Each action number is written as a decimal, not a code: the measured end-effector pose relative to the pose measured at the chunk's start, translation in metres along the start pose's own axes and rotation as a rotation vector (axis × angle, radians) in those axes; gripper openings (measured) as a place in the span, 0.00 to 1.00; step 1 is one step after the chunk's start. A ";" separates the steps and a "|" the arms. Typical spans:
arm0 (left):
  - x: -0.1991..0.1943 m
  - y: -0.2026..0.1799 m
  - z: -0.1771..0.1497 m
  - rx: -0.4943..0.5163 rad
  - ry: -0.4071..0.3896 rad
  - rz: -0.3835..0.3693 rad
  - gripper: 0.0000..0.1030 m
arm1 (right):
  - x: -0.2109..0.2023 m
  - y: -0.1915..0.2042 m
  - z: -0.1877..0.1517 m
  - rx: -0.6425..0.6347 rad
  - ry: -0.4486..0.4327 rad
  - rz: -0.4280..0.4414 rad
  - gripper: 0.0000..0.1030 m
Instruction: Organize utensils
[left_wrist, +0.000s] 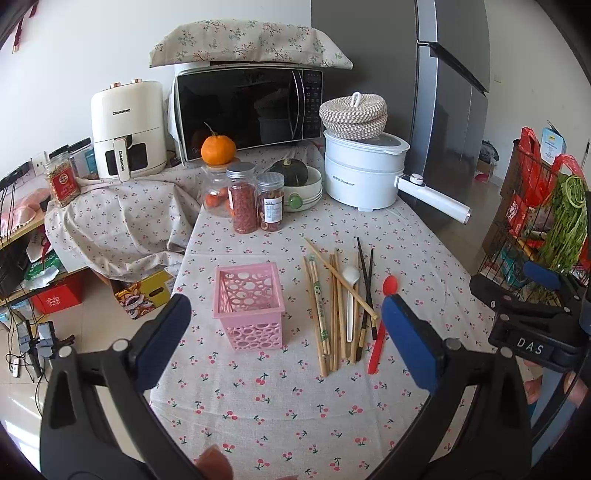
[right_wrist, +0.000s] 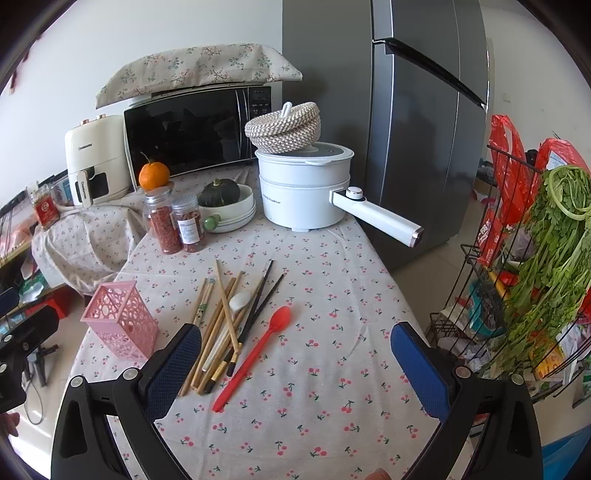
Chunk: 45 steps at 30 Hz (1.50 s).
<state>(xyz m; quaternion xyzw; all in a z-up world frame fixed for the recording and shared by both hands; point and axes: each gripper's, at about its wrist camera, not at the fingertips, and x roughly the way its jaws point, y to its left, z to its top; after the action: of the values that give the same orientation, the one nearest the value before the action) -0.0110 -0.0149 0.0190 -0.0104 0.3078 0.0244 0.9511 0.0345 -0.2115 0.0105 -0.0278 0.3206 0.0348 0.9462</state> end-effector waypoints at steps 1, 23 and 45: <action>0.000 -0.001 0.001 -0.002 0.002 -0.005 0.99 | 0.000 0.000 0.000 -0.002 -0.003 -0.001 1.00; 0.004 -0.007 0.005 0.000 0.042 -0.069 1.00 | 0.001 0.000 0.000 0.031 0.012 0.023 1.00; 0.003 -0.003 0.007 0.004 0.038 -0.060 1.00 | 0.009 0.001 -0.001 0.010 0.045 0.012 1.00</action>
<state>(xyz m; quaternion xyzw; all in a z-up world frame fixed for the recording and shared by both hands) -0.0042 -0.0180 0.0226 -0.0183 0.3255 -0.0051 0.9454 0.0407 -0.2102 0.0045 -0.0218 0.3419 0.0381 0.9387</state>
